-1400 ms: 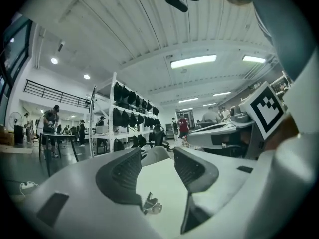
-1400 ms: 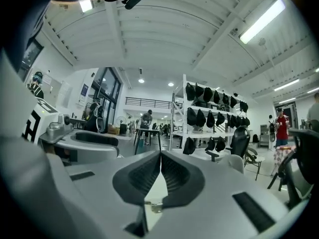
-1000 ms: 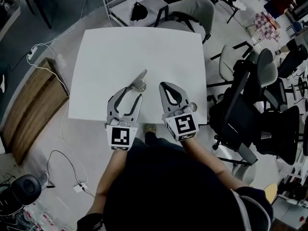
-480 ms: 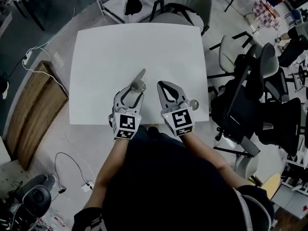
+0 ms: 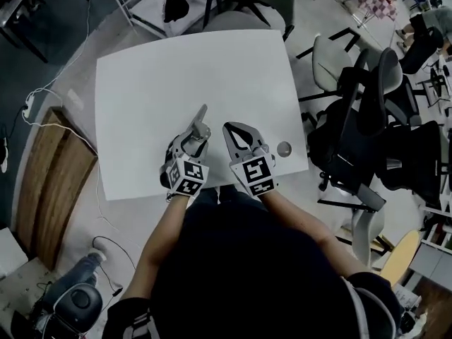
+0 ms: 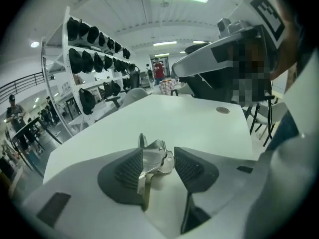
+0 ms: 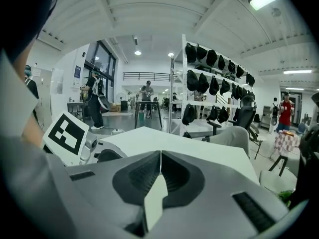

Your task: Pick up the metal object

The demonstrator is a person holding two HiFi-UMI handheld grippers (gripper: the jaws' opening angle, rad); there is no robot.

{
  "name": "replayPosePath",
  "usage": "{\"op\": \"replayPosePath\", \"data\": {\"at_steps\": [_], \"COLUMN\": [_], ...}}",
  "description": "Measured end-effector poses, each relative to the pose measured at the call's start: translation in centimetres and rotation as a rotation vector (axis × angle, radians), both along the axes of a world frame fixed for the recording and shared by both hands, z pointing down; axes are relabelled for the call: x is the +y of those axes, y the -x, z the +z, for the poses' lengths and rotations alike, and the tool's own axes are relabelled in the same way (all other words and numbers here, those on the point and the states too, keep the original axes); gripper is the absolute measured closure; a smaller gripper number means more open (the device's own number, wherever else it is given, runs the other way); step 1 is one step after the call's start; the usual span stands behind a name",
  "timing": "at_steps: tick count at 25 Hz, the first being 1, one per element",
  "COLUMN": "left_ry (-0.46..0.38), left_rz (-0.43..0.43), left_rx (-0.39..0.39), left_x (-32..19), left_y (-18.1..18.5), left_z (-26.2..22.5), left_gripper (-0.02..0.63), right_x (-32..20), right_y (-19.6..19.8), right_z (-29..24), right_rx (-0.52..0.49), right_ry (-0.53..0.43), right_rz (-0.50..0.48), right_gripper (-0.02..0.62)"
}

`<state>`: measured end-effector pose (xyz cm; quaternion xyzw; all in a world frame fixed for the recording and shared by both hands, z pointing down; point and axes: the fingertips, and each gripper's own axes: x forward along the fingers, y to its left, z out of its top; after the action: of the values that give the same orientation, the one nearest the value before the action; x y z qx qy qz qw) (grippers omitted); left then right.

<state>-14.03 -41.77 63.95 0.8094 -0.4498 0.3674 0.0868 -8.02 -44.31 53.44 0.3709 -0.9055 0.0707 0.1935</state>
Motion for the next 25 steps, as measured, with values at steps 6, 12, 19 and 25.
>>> {"op": "replayPosePath", "data": {"at_steps": [6,12,19,25], "left_ry": [0.1,0.135,0.083,0.054], "left_rz": [0.04,0.051,0.074,0.058], "left_rx": [-0.075,-0.115,-0.187,-0.197], "left_x": [-1.2,-2.4,-2.5,-1.8], "left_y": [-0.1,-0.8,-0.3,1.2], "left_z": [3.0,3.7,2.7,1.2], "left_gripper": [0.416,0.416,0.519,0.563], "right_x": [-0.4,-0.7,-0.7,-0.3], "right_y": [-0.1,-1.2,-1.8,-1.3], "right_z": [1.1,1.5,1.4,0.5], "right_rx": [0.004,0.02,0.014,0.0], "right_ry": [0.038,0.045,0.036,0.019], "right_rz": [0.031,0.068,0.086,0.077], "right_gripper": [0.569,0.568,0.569,0.569]}}
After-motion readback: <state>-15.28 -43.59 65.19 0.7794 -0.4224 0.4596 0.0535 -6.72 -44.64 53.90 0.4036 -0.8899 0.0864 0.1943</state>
